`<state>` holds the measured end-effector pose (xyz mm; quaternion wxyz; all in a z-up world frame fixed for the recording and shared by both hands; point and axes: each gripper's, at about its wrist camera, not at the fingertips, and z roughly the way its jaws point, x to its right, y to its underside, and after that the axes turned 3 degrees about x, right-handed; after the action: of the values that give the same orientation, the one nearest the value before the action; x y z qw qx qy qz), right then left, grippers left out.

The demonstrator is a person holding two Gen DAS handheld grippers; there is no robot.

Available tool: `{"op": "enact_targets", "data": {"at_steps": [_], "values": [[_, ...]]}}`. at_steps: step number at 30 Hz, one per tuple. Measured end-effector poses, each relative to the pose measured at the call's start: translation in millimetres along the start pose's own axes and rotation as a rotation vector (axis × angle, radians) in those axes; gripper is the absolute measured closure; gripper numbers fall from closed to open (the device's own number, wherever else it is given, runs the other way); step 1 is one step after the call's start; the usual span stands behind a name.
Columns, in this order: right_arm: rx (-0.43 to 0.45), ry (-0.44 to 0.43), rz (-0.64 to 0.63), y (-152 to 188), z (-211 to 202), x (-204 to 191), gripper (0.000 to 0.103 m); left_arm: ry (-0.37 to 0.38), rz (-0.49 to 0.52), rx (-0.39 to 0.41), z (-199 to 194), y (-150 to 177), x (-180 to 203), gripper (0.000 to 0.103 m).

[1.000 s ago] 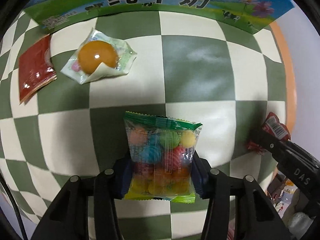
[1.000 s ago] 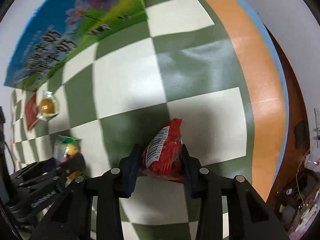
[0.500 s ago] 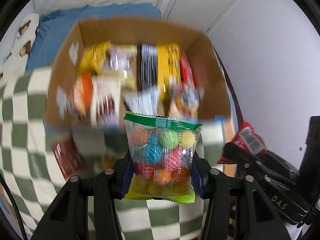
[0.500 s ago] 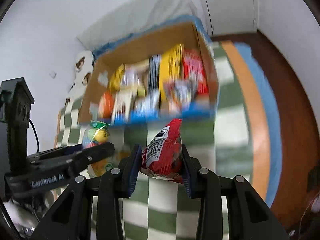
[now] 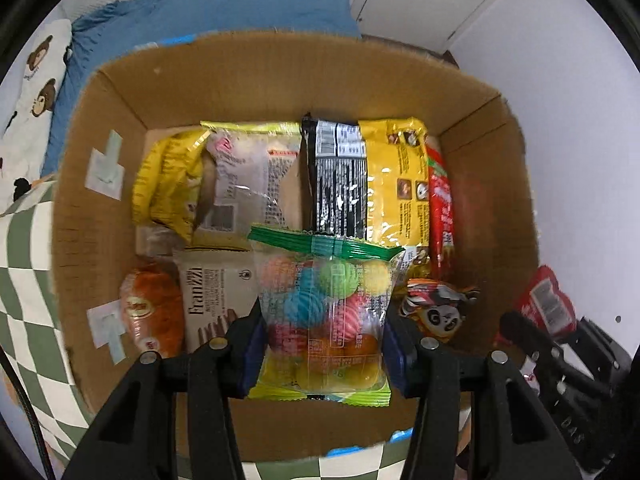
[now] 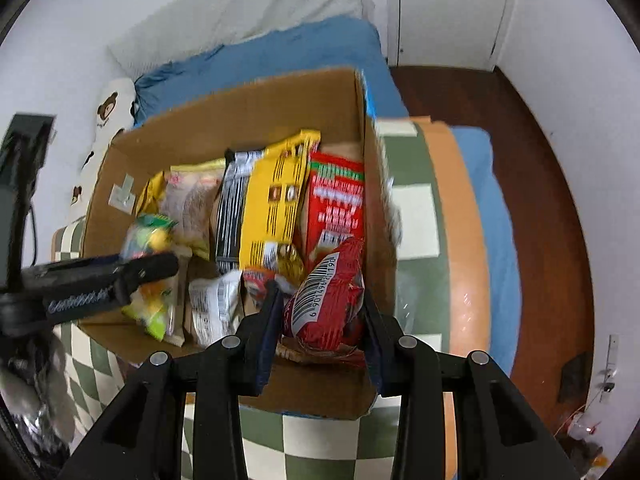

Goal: Organize snacks
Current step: 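Lower both packets into the cardboard box and open both tools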

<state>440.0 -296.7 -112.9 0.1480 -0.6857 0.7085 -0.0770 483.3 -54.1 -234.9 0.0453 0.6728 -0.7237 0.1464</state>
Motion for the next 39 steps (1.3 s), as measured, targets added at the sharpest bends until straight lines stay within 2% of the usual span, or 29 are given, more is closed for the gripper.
{"op": "enact_targets", "data": {"at_steps": [5,9,11,12,13,15,24,32,39], "values": [[-0.040,0.004,0.012,16,18,1,0.063,-0.011,0.000,-0.017,19,-9,0,0.055],[-0.074,0.002,0.031,19,31,2,0.058,-0.022,0.000,-0.044,31,-17,0,0.051],[-0.076,0.005,0.019,20,33,-2,0.047,-0.030,0.000,-0.028,34,-21,0,0.040],[-0.078,0.003,0.020,20,34,-4,0.040,-0.036,0.004,-0.017,32,-21,0,0.029],[-0.076,-0.001,0.015,20,33,-6,0.037,-0.040,0.007,-0.011,30,-21,1,0.024],[-0.077,-0.004,0.004,21,33,-12,0.026,-0.042,0.008,0.000,23,-21,-1,0.024],[-0.044,0.024,-0.005,24,24,-20,0.012,-0.065,0.009,0.086,-23,4,-10,0.024],[0.048,0.056,-0.020,31,-3,-28,0.011,-0.138,0.035,0.241,-66,47,-15,0.023],[0.156,0.084,-0.027,46,-40,-40,0.011,-0.152,0.038,0.346,-93,77,-15,0.023]]}}
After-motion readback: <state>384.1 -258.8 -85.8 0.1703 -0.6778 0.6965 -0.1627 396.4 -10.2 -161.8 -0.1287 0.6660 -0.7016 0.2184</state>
